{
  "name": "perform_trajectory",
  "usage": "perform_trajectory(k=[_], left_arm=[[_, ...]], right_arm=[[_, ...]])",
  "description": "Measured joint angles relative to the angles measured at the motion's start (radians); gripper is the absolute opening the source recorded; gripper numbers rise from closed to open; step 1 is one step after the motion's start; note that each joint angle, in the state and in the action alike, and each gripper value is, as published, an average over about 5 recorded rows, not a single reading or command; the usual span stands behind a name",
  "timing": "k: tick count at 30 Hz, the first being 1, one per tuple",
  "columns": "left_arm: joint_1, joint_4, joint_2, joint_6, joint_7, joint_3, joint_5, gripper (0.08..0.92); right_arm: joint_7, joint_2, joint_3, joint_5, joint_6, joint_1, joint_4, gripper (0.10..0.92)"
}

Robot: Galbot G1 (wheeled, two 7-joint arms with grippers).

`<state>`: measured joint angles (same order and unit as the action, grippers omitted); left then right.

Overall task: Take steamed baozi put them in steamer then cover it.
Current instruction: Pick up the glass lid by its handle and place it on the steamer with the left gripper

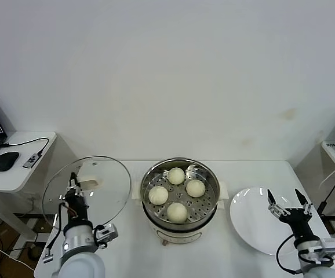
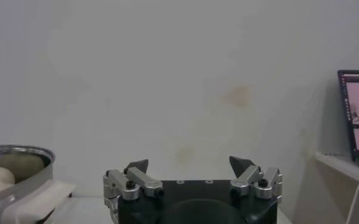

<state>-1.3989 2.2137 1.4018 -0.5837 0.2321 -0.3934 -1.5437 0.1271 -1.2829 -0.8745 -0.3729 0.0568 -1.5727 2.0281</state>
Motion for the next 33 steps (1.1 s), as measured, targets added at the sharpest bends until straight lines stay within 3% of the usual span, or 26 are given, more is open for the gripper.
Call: perform_trajectory(k=[33], left_arm=[[0.267,-0.228,0.154,-0.018,0.147,0.355,-0.169,0.141]], right_arm=[[0.0,-0.083,-0.031,0.082,-0.001,0.034,-0.048,0.823]])
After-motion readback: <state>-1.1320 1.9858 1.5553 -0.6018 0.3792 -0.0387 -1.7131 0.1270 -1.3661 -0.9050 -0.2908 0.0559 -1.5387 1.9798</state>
